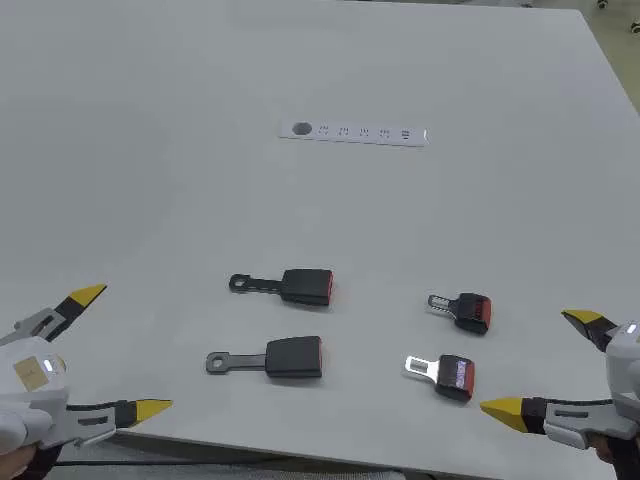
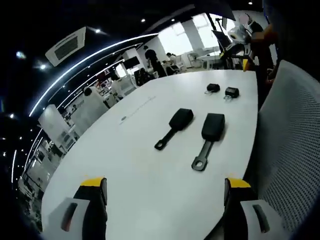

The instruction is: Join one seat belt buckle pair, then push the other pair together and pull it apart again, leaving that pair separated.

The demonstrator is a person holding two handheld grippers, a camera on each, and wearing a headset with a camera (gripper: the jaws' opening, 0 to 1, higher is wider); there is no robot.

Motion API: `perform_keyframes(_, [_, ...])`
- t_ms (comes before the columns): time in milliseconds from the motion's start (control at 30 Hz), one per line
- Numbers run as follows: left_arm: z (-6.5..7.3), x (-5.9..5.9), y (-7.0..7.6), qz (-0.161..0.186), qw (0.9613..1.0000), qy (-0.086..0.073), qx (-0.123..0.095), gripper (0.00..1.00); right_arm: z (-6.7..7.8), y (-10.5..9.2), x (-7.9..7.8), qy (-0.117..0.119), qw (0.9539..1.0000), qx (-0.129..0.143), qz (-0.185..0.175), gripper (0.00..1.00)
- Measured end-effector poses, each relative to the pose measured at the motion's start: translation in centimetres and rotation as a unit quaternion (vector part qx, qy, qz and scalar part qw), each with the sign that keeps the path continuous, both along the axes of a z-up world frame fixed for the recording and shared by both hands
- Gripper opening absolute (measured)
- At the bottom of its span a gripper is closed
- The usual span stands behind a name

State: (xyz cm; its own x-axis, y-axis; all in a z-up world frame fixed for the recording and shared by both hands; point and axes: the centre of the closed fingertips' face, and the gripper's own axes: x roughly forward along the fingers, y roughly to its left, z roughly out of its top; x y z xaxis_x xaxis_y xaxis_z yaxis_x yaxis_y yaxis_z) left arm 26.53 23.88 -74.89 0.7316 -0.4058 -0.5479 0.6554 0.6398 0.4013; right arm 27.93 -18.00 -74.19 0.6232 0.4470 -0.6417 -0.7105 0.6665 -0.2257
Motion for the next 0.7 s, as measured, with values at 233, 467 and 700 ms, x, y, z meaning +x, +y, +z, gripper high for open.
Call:
perform_keyframes(233, [0.3,-0.1,-0.6,-0.015,0.9998,-0.011,-0.002,0.98,-0.1,-0.6,-0.1,-0.002,1.0000,-0.001,0.005,1.00])
perform_keyframes(467, [-1.1,-0.3,-0.2,-0.005,0.9998,0.019,0.006,1.00,0.1,-1.0,-0.1,0.016,0.9997,0.008,0.015,0.89])
perform_keyframes(700, [-1.3,-0.3,0.0,-0.001,0.9995,0.027,0.016,1.00,0.5,-0.5,0.0,0.013,0.9990,0.034,0.025,1.00])
